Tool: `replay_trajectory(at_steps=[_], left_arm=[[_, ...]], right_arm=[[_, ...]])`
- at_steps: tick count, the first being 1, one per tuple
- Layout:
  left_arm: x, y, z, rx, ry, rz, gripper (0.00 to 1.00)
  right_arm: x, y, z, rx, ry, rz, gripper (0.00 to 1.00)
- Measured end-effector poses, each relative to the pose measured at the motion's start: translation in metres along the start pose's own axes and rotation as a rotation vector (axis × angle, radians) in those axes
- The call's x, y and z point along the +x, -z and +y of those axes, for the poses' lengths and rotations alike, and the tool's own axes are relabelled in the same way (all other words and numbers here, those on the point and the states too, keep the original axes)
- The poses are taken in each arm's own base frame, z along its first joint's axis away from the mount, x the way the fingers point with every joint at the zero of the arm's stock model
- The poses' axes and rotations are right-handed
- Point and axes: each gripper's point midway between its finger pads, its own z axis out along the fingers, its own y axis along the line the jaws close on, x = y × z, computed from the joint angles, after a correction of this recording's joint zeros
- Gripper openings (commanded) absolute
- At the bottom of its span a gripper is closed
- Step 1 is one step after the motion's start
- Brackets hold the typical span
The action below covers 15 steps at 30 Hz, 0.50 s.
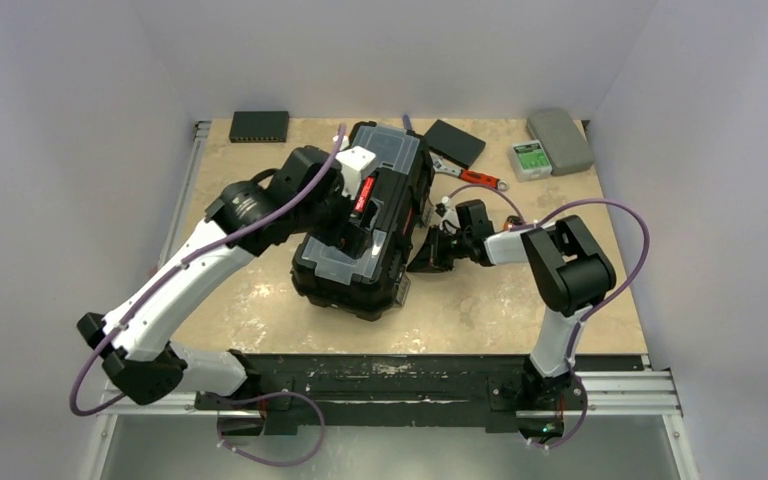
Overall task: Pack the tool kit
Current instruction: Close the toolbox at the center of the board.
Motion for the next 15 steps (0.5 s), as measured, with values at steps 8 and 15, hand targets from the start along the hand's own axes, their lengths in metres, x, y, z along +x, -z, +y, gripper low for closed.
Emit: replay_trajectory(at_steps=[8,15], left_arm=[[0.007,-0.019,-0.014,0.036,-0.096,0.101,1.00],[-0.039,-0.013,-0.017,0.015,-0.112,0.031,1.00]], right_arm=[[0.033,0.003,0.009,-0.052,0.031,0.099,0.00],[0.023,0.028,0.039,-0.081,0.111,0.033,0.00]])
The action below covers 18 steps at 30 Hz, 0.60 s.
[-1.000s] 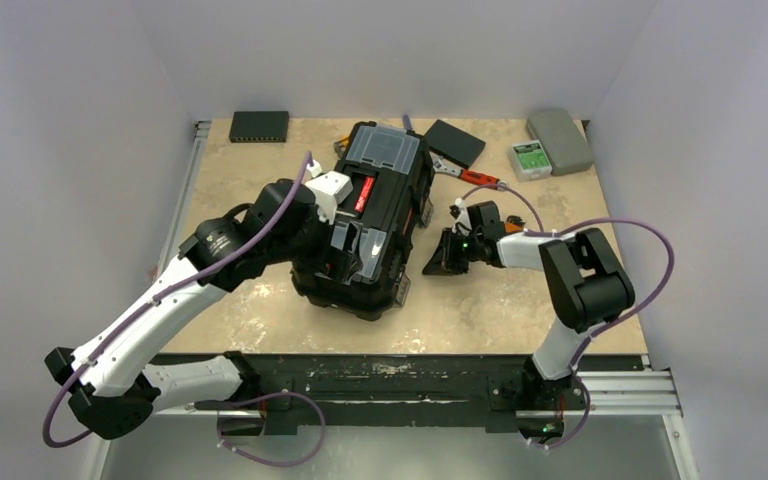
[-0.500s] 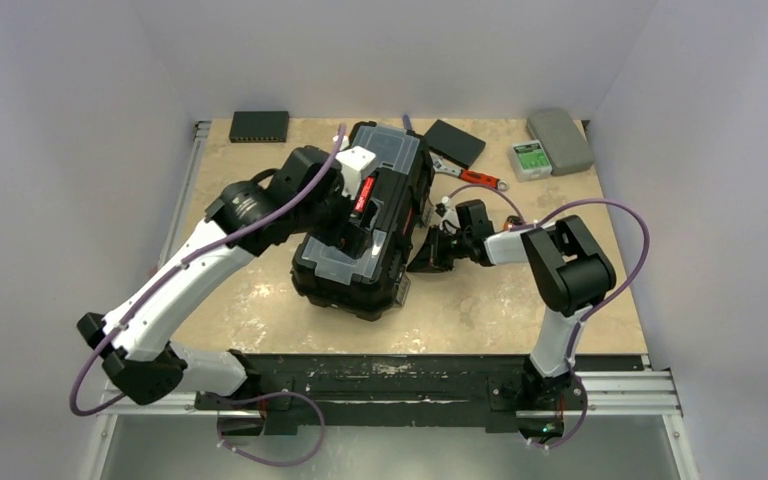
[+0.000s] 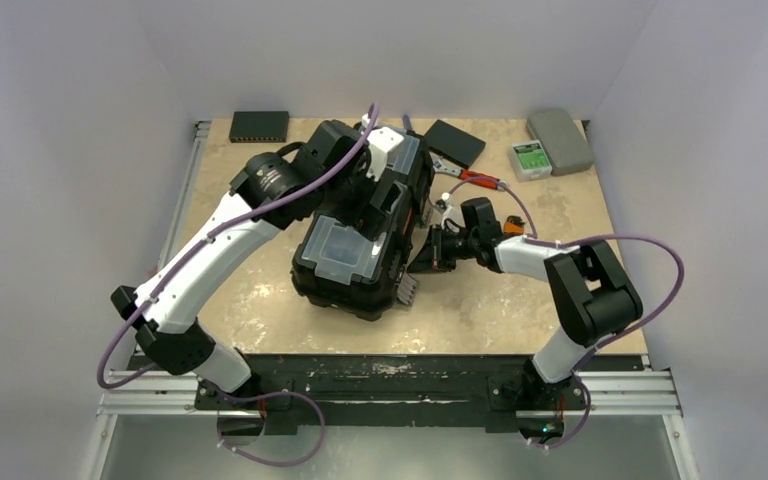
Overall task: Pack the tool kit
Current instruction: Close the toolbox at the center of the board.
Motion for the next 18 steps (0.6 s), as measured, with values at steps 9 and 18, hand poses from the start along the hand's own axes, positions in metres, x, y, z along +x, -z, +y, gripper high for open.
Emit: replay_trajectory(at_steps=[9,18], left_arm=[[-0.024,-0.018,0.008,-0.064,-0.024,0.006,1.00],[-0.058,-0.050,0.046,-0.187,0.059,-0.047,1.00]], right_arm=[[0.006,0.032,0.015,0.104,0.034,-0.040,0.00],[-0.091,0.091,-0.025,0.428,-0.026,-0.317,0.00]])
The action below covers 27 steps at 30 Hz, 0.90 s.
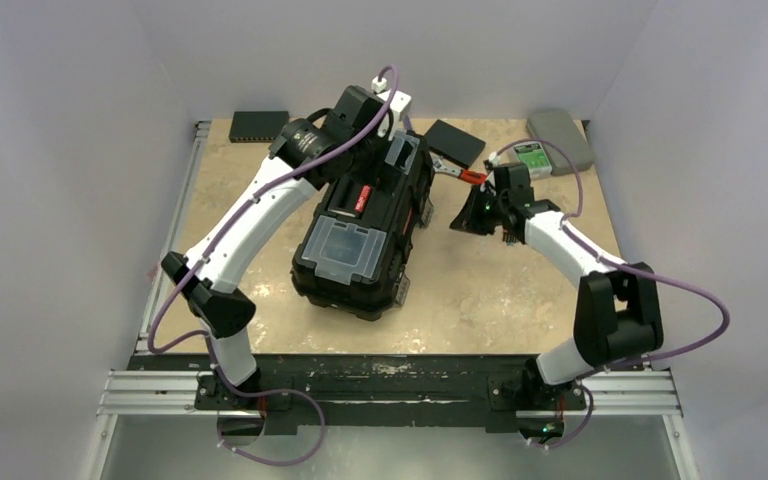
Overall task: Pack the tool kit
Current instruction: Close the toolbox at the center of the board.
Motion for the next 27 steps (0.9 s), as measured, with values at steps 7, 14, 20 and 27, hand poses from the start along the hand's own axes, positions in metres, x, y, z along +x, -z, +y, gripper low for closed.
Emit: replay_trajectory(at_steps=[7,14,20,27], left_arm=[[-0.019,-0.038,0.006,0.031,0.067,-0.043,1.00],[-0.050,-0.071,-0.005,0.095,0.102,-0.133,1.00],[-0.052,-0.099,-0.016,0.134,0.097,-0.138,1.00],[-0.042,-0.119,-0.018,0.133,0.086,-0.092,1.00]], right_arm=[[-0.060,-0.044,-0.019,0.063,-0.052,-0.031,0.00],[-0.086,-0.113,-0.022,0.038,-0.072,0.034,0.00],[-0.096,-0.138,-0.024,0.030,-0.077,0.058,0.00],[-0.096,-0.169,-0.011,-0.085,-0.060,0.139,0.00]])
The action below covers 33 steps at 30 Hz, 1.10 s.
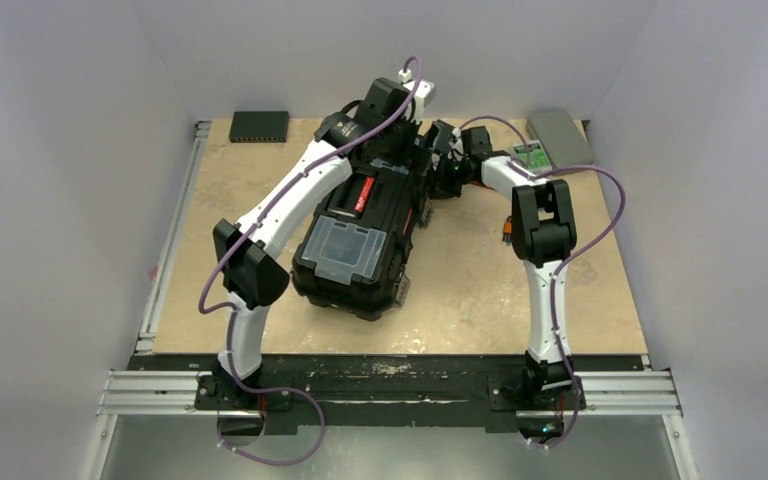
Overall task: Pack the tool kit
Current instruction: Close the toolbox at the center of the board.
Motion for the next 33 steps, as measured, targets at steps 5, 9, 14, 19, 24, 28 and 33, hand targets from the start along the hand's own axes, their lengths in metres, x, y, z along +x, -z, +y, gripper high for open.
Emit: replay_trajectory(at_steps=[5,9,14,19,24,28,33], left_arm=[[0.006,0.002,0.003,-0.024,-0.042,0.029,1.00],[0.018,0.005,0.002,-0.066,-0.169,0.051,1.00],[0.026,0.017,-0.029,-0.100,-0.376,0.069,0.99],[0.028,0.031,-0.049,-0.049,-0.428,0.076,0.94],[0.033,0.048,-0.044,-0.030,-0.416,0.102,0.94],[0.044,0.065,-0.039,-0.041,-0.389,0.145,0.94],[0.063,0.073,-0.031,-0.082,-0.354,0.204,0.94]], right_arm=[[0.029,-0.002,0.004,-0.103,0.008,0.089,0.00],[0.048,0.009,0.004,-0.182,0.042,0.091,0.00],[0.090,0.037,0.013,-0.252,0.038,0.144,0.00],[0.109,0.062,0.028,-0.298,0.058,0.160,0.00],[0.113,0.070,0.030,-0.307,0.084,0.148,0.00],[0.113,0.070,0.030,-0.317,0.089,0.147,0.00],[0.113,0.070,0.030,-0.333,0.089,0.142,0.00]])
